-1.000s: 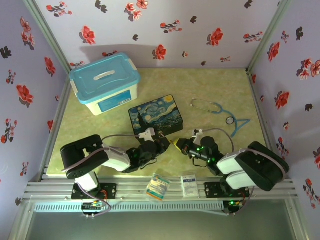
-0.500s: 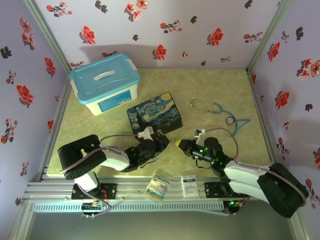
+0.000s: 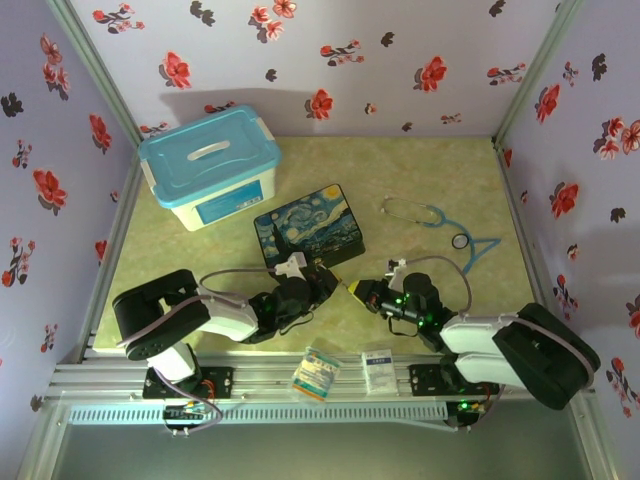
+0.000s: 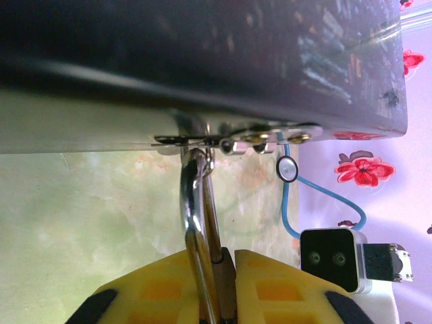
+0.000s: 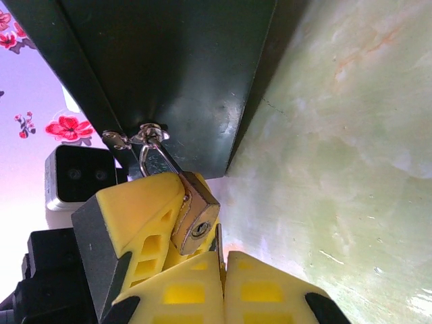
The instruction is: Unlock a padlock with a key
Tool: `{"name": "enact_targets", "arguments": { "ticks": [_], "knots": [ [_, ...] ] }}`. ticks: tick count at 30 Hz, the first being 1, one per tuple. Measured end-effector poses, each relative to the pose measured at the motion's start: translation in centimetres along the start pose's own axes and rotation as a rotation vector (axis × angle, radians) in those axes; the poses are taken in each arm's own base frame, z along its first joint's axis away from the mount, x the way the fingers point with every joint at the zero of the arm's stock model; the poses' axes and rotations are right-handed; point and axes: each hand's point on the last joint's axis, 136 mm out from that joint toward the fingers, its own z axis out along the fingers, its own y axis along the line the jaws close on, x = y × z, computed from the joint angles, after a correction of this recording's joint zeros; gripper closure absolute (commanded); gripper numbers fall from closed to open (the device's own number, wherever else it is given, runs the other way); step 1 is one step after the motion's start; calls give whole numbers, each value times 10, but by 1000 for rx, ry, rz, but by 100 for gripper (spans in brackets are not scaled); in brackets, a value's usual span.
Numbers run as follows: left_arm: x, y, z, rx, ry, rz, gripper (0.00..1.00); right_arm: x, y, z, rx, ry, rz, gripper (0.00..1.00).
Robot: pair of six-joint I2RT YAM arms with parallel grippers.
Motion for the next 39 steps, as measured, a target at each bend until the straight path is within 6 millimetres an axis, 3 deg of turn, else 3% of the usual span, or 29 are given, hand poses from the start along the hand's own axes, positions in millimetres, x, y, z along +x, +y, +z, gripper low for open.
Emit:
{"name": "enact_targets", "arguments": {
  "ticks": [23, 30, 39],
  "knots": [
    [0, -5, 1, 25, 4, -23, 100, -3, -2, 18, -56, 5, 32, 100],
    [0, -5, 1, 24, 2, -22, 100, 0, -8, 12, -52, -2, 35, 100],
    [-1, -5, 1, 23, 1, -23, 100, 0, 0, 8, -66, -6, 20, 100]
  ]
}}
